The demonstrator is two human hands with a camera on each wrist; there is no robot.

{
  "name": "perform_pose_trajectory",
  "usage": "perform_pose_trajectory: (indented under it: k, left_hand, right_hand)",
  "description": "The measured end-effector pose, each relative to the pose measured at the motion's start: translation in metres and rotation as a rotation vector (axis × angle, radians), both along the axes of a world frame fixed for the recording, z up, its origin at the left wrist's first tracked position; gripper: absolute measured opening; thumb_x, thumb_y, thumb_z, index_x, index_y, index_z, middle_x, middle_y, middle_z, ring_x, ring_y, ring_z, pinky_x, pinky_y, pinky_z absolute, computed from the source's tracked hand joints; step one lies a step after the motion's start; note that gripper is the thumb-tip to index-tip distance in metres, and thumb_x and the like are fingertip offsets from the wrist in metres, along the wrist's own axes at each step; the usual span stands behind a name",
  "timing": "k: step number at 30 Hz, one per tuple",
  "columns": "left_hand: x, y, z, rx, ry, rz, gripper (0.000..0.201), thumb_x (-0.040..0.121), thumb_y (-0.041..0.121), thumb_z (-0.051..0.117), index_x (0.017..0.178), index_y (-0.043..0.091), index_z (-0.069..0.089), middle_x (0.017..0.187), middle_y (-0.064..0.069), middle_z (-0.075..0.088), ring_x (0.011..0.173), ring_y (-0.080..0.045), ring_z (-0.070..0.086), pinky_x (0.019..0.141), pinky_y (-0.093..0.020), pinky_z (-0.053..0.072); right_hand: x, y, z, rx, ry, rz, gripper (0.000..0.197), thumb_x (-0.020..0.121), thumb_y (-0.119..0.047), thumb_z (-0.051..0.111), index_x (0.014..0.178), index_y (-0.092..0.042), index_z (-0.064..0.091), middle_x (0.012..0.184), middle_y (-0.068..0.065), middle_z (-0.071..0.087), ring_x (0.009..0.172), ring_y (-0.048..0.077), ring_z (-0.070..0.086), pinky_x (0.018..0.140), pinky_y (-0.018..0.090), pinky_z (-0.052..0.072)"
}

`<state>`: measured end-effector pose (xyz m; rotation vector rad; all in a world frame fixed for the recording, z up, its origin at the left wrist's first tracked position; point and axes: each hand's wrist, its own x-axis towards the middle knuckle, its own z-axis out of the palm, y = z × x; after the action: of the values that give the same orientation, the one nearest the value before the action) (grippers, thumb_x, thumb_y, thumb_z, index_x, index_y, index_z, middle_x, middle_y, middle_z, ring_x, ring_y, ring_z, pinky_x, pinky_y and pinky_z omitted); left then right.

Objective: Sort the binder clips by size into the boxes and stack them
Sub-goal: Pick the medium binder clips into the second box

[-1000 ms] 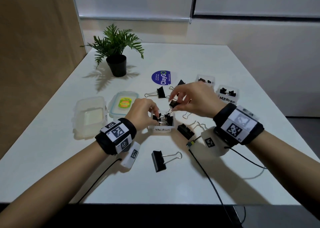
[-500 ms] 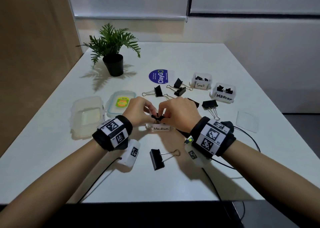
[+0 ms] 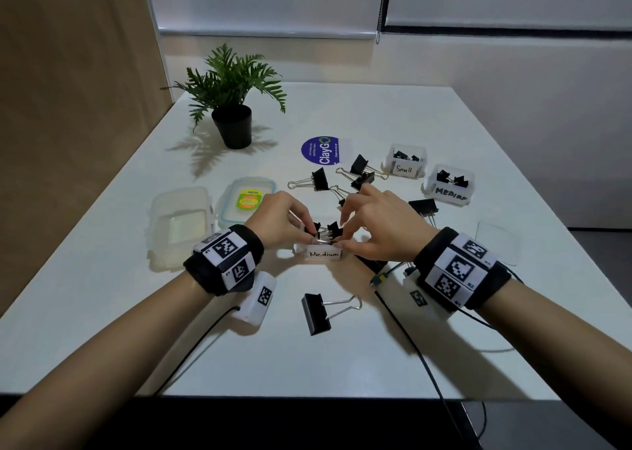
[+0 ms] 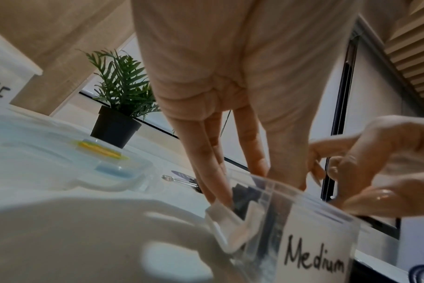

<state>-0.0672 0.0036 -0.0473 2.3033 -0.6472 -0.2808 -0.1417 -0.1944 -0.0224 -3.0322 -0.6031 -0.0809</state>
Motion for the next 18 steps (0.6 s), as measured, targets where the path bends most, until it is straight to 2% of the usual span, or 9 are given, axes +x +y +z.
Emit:
perform_pose_trajectory:
  k: [4,7,10,11,15,18]
  left_hand:
    - [-0.001,0.005,0.004,0.011,0.014,-0.047,0.01,0.067,0.018,0.085,0.069,0.016,0.076,0.077,-0.008,0.074,0.071,-0.014,0.071,0.068,-0.024,0.054]
    - [-0.001,0.009,0.006,0.024,-0.008,-0.058,0.009,0.07,0.021,0.084,0.071,0.017,0.076,0.08,-0.006,0.074,0.07,-0.01,0.072,0.072,-0.026,0.054]
    - [-0.002,0.012,0.008,0.028,-0.002,-0.058,0.01,0.071,0.027,0.083,0.073,0.019,0.076,0.081,-0.004,0.074,0.069,-0.006,0.071,0.066,-0.017,0.051]
    - [-0.003,0.012,0.009,0.032,0.008,-0.061,0.011,0.07,0.029,0.083,0.073,0.02,0.075,0.081,-0.003,0.074,0.069,-0.005,0.071,0.066,-0.017,0.051]
    - [-0.004,0.013,0.012,0.05,0.045,-0.088,0.016,0.064,0.03,0.084,0.075,0.023,0.075,0.081,-0.001,0.074,0.075,-0.012,0.072,0.076,-0.031,0.055]
    - [-0.005,0.012,0.012,0.077,0.046,-0.117,0.031,0.055,0.035,0.09,0.078,0.022,0.074,0.086,0.0,0.074,0.076,-0.013,0.071,0.072,-0.029,0.056]
  right_hand:
    - [-0.001,-0.003,-0.001,-0.051,0.009,0.013,0.033,0.078,-0.065,0.059,0.091,-0.038,0.072,0.11,-0.015,0.053,0.105,0.011,0.042,0.076,0.027,0.028]
    - [-0.001,-0.001,-0.004,-0.016,0.011,0.005,0.028,0.076,-0.058,0.066,0.09,-0.035,0.073,0.11,-0.015,0.056,0.107,0.011,0.044,0.079,0.029,0.033]
    - [0.001,0.0,-0.008,0.078,0.0,-0.02,0.019,0.074,-0.049,0.073,0.082,-0.032,0.074,0.11,-0.014,0.059,0.105,0.012,0.046,0.083,0.032,0.04]
    - [0.002,0.001,-0.008,0.102,0.006,-0.03,0.016,0.073,-0.045,0.076,0.079,-0.031,0.075,0.113,-0.013,0.059,0.105,0.013,0.047,0.084,0.033,0.043]
    - [0.008,0.002,-0.015,0.209,0.086,-0.059,0.008,0.07,-0.024,0.082,0.074,-0.022,0.075,0.128,-0.002,0.053,0.11,0.019,0.057,0.088,0.037,0.048]
    - [0.01,-0.001,-0.021,0.281,0.084,-0.068,0.01,0.071,-0.016,0.081,0.069,-0.02,0.073,0.144,0.002,0.04,0.115,0.019,0.057,0.09,0.037,0.049]
